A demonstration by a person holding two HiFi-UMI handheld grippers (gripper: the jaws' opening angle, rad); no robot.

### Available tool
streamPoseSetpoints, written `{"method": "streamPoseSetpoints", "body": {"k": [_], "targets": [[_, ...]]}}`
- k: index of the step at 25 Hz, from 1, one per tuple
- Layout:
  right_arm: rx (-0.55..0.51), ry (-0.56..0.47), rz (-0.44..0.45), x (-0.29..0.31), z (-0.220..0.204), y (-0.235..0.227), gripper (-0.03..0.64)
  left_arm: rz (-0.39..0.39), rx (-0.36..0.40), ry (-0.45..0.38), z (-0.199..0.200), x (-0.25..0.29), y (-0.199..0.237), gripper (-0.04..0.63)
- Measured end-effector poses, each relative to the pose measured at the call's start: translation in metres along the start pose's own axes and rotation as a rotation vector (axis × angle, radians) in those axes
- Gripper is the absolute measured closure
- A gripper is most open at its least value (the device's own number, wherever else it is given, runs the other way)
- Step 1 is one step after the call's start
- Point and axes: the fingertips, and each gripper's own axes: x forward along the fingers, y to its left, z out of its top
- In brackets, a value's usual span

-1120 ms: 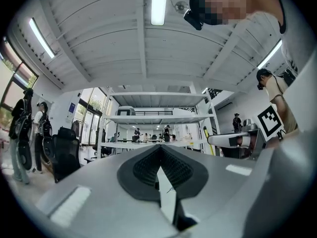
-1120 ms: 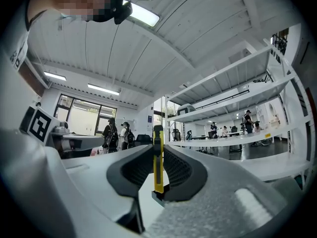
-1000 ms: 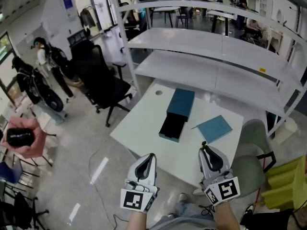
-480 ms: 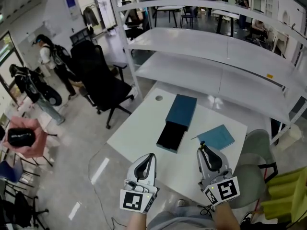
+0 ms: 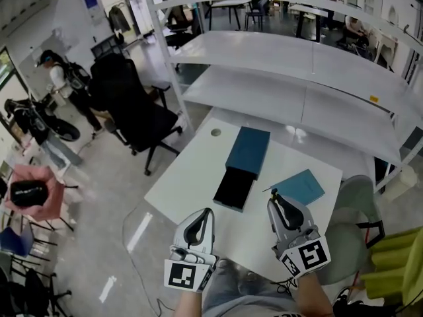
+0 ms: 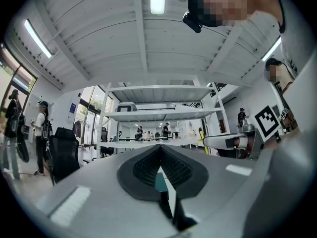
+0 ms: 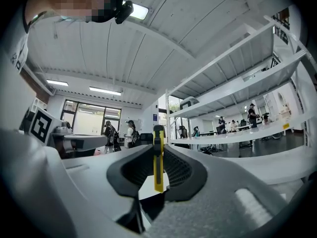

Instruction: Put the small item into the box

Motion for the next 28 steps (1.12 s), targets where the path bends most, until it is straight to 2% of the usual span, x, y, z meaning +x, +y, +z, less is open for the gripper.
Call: {"method": "streamPoseSetpoints", "body": {"k": [5,18,28], "targets": [[-0.009,0.045,-0.018,0.02,-0.005,-0.004,0.554,-0.043,-0.002,0.012,-0.003,0.018,0.009,0.58],[0.092,0.226,-0.097,0.074,-0.054,-0.02,0.554,-0.141,-0.029,0.034,-0.02,0.057,0.043,0.58],[0.159,0.384,-0.119,0.101,-0.102,-0.02,0.555,-0.191,-0.055,0.067,-0.037,0.075,0.063,0.58]]}}
